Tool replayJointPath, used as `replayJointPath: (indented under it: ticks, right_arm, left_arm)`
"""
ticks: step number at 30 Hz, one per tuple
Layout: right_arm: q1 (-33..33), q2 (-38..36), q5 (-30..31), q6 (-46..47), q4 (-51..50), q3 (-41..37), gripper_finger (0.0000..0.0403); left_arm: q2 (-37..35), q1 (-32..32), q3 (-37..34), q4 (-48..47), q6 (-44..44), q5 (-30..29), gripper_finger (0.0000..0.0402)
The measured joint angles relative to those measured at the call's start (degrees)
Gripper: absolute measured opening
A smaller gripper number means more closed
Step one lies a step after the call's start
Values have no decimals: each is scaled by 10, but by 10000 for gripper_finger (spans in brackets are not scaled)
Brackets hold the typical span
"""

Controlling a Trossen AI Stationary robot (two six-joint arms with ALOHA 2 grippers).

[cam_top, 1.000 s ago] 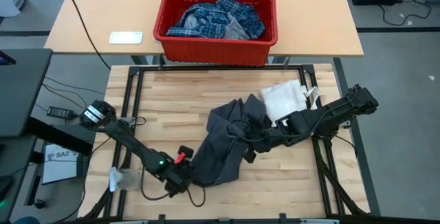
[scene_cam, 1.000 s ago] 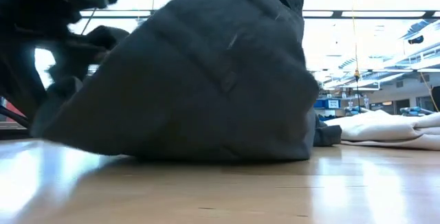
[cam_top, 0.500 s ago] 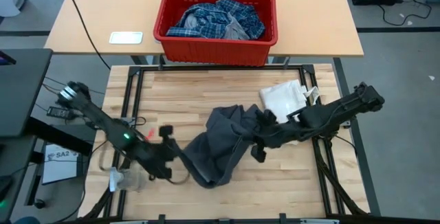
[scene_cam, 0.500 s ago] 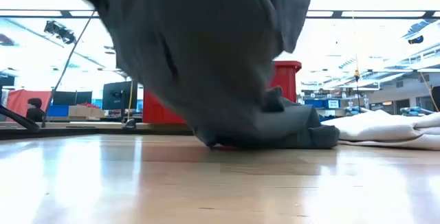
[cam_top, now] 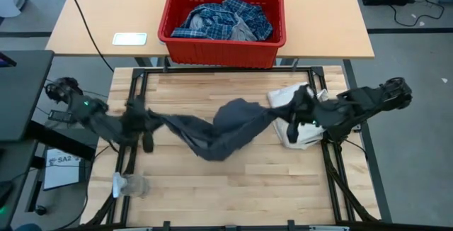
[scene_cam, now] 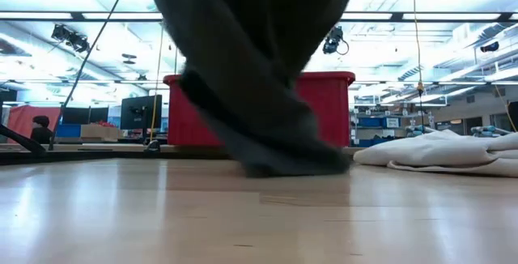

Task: Fold Laundry from Bin
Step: Fold the black shorts

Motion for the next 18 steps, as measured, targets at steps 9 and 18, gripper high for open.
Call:
replayJointPath:
  ticks: [9, 18]
  right_arm:
    - [-33, -30, 95, -94, 73, 0, 16]
    - [-42, -19, 19, -92, 64, 0, 16]
  left_arm:
    - [-5, 54, 109, 2, 131, -18, 8]
    - [4, 61, 142, -42, 107, -4, 8]
